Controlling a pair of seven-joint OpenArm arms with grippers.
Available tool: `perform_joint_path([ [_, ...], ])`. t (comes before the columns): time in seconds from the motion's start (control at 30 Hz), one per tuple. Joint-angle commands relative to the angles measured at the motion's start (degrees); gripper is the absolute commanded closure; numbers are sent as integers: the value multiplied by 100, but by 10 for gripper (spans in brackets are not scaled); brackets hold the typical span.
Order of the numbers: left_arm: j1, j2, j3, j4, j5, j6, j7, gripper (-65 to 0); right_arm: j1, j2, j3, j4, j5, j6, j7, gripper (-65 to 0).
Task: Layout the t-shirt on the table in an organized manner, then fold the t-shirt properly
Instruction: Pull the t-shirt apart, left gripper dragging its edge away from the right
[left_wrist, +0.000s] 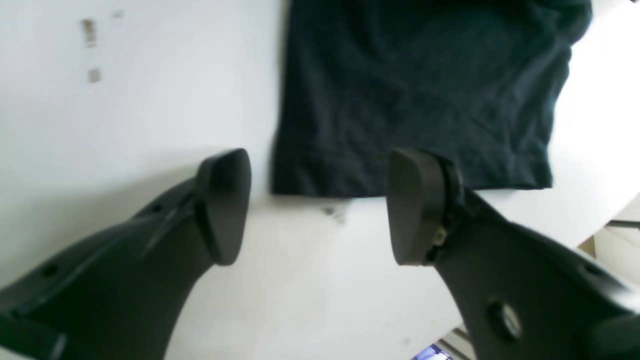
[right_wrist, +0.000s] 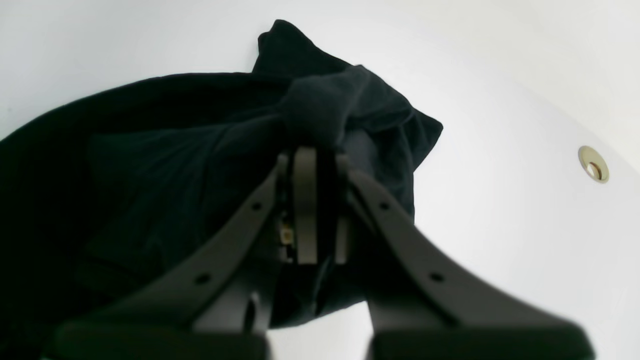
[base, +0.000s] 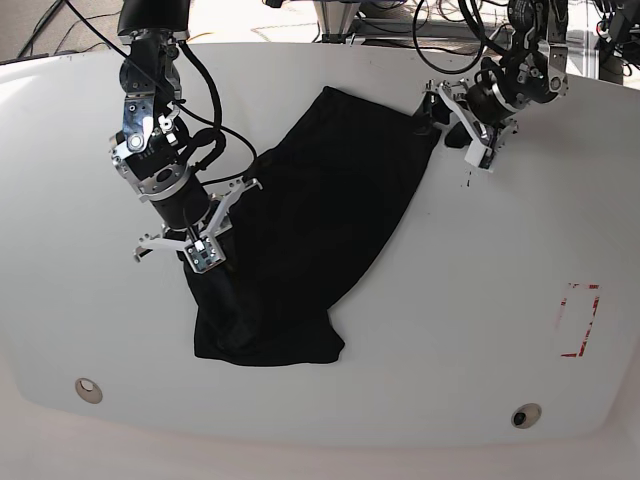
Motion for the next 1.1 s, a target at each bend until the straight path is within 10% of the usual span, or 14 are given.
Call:
perform_joint_path([
  [0.0,8,-31,96,63,-52,-22,7,-403,96,31,21,104,72,-51,198,0],
  [0.57,-432,259,237,-332,-26,4,-19,-388,96,22,12,95,72,-51,198,0],
  [0.93,-652,259,219,-605,-26,48,-19,-14,96,22,21,95,72,-51,198,0],
  [1.07,-775,259,219,-772,-26,400,-28,-1,96,22,21,95,72,-51,198,0],
])
